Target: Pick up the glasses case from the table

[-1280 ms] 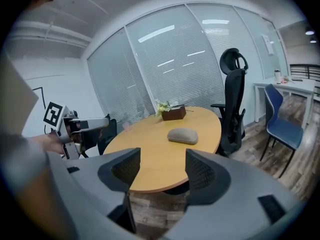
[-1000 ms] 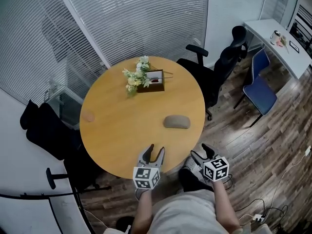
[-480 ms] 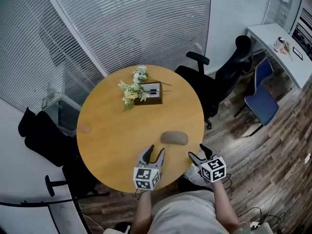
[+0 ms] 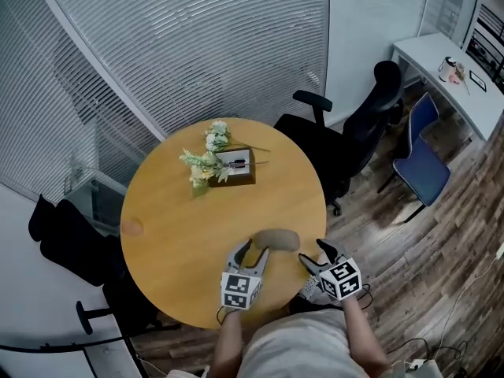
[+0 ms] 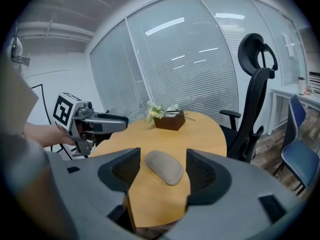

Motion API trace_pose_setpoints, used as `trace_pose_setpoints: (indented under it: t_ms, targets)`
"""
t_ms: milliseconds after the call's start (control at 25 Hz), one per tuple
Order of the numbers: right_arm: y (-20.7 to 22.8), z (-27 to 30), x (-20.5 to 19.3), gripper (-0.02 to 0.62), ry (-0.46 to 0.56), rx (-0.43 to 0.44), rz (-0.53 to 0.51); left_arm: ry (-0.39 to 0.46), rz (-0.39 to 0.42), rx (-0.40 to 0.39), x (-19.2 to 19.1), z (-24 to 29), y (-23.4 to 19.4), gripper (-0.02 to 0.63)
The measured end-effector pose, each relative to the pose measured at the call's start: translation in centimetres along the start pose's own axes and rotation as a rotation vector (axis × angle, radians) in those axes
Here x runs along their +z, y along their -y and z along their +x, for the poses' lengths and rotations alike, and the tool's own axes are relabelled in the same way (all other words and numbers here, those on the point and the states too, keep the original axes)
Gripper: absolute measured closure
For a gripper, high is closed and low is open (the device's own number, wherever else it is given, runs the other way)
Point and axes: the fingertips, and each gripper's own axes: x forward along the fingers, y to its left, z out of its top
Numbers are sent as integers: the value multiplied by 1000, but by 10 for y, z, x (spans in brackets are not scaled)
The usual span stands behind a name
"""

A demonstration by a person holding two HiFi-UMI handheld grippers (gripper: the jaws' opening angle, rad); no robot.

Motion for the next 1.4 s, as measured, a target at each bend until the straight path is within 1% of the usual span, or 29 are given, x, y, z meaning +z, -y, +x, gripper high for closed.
trace_pose_setpoints:
  t_ms: [80, 120, 360, 480, 600, 720, 840, 920, 1040, 1200, 1400]
  targets:
    - [2, 3, 0, 325, -3, 3, 3, -35, 68, -32, -4, 6, 3, 403]
    - [3, 6, -1, 325, -6, 4, 2, -46, 90, -49, -6, 10, 4, 403]
    - [7, 16, -3, 321, -21, 12, 4, -109, 189, -132, -20, 27, 3, 403]
    - [10, 19, -6, 320, -26, 9, 6, -141, 225, -171, -29, 36, 4, 403]
    - [15, 22, -4, 319, -24, 1, 9, -161, 242, -199, -38, 46, 1, 403]
    - [18, 23, -4, 319, -25, -2, 20, -164, 225, -229, -36, 51, 0, 403]
    - [18, 26, -8, 321, -31, -1, 30, -162, 149, -256, -43, 58, -4, 403]
    - [16, 27, -10, 321, -40, 2, 29, -166, 119, -266, -47, 64, -6, 403]
    - [17, 28, -12, 319, -53, 4, 29, -185, 118, -287, -56, 76, -9, 403]
    - [16, 29, -14, 319, -62, 4, 28, -240, 124, -322, -76, 89, -11, 403]
    - [21, 29, -12, 321, -60, -10, 36, -287, 94, -373, -92, 106, -14, 403]
